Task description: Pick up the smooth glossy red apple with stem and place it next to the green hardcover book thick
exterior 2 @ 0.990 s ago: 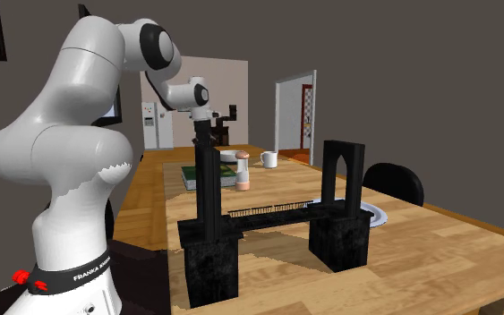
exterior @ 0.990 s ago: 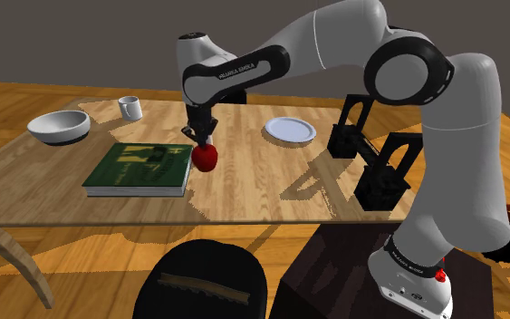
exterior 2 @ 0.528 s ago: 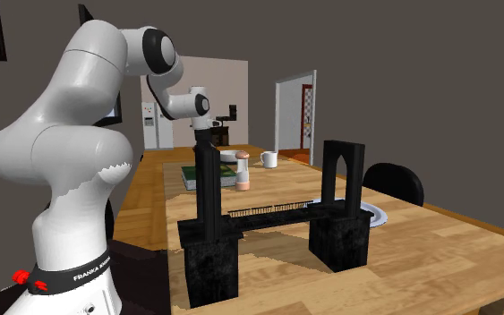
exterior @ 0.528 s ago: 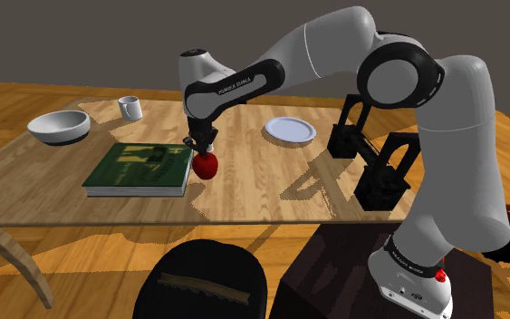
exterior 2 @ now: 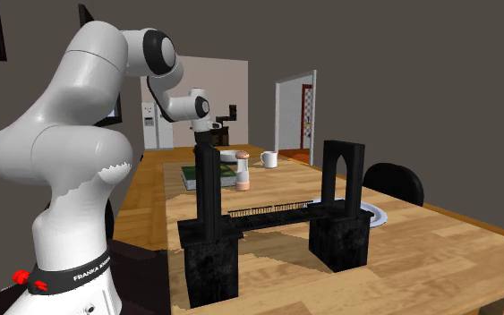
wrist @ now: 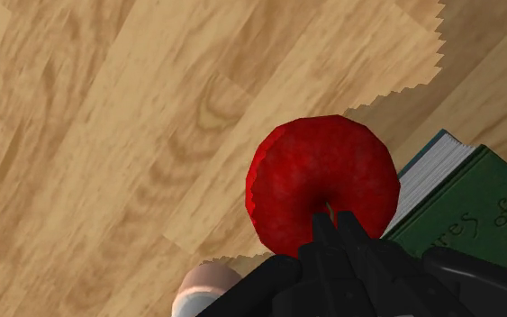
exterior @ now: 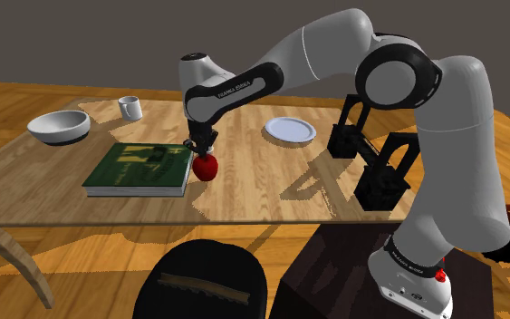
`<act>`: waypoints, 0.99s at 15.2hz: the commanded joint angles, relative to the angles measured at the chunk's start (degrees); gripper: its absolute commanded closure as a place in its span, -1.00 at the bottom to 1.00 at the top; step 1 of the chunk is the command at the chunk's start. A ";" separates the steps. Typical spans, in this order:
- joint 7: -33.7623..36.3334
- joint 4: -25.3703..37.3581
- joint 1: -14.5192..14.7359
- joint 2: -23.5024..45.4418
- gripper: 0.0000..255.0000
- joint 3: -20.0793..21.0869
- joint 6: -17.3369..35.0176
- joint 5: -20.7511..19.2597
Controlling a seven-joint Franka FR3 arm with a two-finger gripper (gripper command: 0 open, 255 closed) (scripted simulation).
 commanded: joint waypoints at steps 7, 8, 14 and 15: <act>-0.02 0.53 0.08 -0.92 -1.00 0.03 -1.44 0.03; -0.04 1.15 0.15 -1.78 -1.00 0.06 -2.92 0.06; -0.08 2.50 0.29 -3.16 -1.00 0.12 -5.65 0.11; -0.08 2.50 0.29 -3.16 -1.00 0.12 -5.65 0.11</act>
